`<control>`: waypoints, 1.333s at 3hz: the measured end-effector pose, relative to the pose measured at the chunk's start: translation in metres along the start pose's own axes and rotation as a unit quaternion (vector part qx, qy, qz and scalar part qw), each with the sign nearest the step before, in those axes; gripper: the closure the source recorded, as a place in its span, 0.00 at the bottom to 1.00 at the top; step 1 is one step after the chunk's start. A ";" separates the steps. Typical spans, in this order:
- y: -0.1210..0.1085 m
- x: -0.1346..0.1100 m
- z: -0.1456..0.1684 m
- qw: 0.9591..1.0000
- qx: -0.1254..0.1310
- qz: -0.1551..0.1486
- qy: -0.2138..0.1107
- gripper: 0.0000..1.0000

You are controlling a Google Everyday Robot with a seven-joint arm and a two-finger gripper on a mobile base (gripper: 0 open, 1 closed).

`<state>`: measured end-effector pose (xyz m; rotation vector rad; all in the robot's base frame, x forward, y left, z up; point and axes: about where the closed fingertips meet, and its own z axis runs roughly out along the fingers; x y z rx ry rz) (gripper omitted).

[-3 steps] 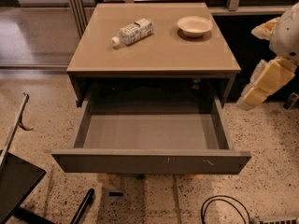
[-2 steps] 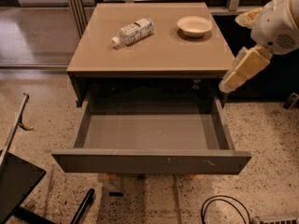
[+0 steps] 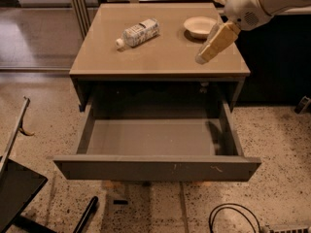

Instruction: Place blue plastic bottle into top drawer

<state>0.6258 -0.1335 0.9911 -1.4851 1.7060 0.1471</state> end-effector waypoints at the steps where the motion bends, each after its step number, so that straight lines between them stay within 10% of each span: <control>1: 0.000 0.000 0.000 1.000 0.000 0.000 0.000 0.00; 4: -0.042 0.011 0.060 0.994 0.020 0.025 -0.107 0.00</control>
Offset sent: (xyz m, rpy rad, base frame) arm 0.0361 0.0088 -0.0141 0.1629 -0.0389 -0.0413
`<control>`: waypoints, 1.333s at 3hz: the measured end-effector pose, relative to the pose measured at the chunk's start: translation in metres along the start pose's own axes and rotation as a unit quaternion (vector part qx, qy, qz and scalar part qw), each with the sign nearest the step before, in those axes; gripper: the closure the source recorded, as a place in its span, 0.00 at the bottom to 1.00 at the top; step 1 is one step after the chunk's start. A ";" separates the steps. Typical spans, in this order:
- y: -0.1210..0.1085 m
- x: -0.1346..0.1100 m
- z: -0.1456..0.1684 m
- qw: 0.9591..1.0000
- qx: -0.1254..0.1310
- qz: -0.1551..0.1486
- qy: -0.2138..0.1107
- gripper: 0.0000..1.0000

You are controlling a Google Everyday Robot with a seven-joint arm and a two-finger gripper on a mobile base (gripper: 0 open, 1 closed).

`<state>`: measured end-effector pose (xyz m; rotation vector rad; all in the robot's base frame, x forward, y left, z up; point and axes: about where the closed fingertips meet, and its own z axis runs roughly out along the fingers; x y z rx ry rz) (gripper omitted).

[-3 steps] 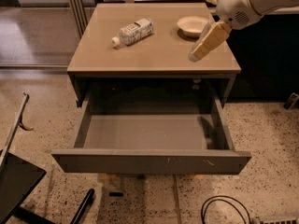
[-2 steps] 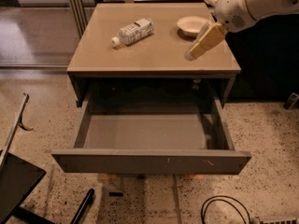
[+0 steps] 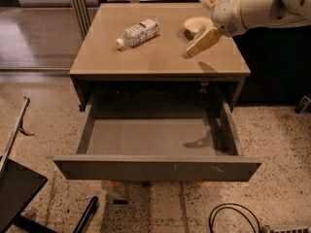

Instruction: Place blue plastic bottle into top drawer

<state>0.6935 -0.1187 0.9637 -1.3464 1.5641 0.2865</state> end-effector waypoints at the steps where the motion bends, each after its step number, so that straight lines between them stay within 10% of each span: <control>1: -0.016 0.012 0.023 0.999 -0.033 -0.016 -0.016 0.00; 4: -0.017 -0.024 0.077 0.991 -0.102 -0.064 -0.055 0.00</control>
Offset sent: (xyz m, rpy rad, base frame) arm 0.0681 0.0162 -0.0180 -0.0282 -0.0226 0.2603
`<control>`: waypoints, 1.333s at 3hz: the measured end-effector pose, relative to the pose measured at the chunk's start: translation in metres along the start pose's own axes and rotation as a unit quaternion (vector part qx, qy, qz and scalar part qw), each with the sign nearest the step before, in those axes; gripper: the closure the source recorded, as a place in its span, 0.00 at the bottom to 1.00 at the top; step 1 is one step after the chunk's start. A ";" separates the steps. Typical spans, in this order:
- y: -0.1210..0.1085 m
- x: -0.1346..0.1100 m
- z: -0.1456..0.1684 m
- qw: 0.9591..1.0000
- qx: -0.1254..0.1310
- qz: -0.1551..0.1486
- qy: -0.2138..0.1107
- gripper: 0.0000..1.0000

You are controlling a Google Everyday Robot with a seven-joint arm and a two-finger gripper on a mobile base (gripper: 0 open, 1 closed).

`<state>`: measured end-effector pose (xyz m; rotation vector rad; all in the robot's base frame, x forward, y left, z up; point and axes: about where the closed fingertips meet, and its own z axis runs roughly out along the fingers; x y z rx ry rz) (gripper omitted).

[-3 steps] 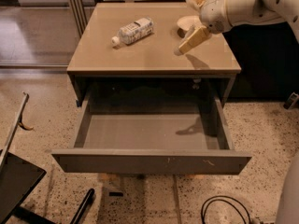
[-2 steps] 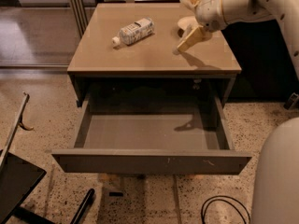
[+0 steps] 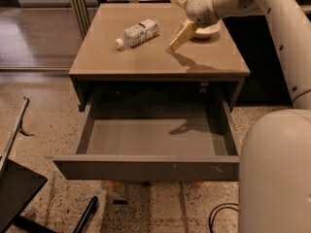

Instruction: Place blue plastic bottle into top drawer

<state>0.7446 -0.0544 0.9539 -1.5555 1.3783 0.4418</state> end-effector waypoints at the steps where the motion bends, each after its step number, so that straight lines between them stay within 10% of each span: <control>1: -0.001 -0.021 0.021 1.000 0.008 0.022 0.011 0.00; 3: 0.010 -0.054 0.065 0.994 0.024 0.032 0.100 0.00; 4: 0.010 -0.050 0.074 0.983 0.061 0.066 0.159 0.00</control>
Offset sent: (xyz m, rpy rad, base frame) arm -0.0161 0.0981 0.0152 -0.1353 0.0330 -0.0920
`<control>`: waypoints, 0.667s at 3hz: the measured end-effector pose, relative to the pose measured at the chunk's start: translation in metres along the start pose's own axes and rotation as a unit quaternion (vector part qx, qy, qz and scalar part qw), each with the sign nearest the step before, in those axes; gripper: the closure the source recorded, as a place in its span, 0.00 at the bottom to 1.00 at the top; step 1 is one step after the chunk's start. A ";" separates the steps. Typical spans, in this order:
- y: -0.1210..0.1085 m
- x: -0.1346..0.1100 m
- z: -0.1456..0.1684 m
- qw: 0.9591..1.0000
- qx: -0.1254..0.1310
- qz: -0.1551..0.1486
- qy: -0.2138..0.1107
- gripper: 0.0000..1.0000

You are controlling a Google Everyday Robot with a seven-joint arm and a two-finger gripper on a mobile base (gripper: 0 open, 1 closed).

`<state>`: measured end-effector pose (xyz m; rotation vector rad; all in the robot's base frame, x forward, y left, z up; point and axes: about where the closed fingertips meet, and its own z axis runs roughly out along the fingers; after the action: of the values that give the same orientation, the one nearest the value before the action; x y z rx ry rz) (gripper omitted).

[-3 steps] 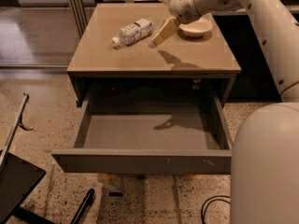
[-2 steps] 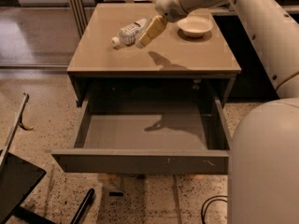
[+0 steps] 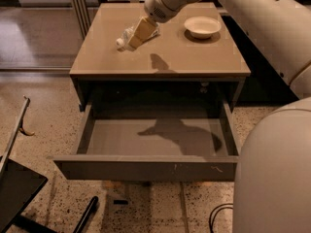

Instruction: Place blue plastic bottle into top drawer

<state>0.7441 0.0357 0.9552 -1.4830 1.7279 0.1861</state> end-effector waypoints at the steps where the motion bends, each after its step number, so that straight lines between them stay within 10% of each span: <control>1: 0.003 0.005 0.005 0.999 -0.001 0.031 0.009 0.00; 2: 0.003 0.005 0.005 0.999 -0.001 0.031 0.009 0.00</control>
Offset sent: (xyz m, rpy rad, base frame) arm 0.0000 -0.0004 -0.0081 0.0117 0.0438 -0.0473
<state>0.7440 0.0357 0.9474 -1.4373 1.7906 0.2082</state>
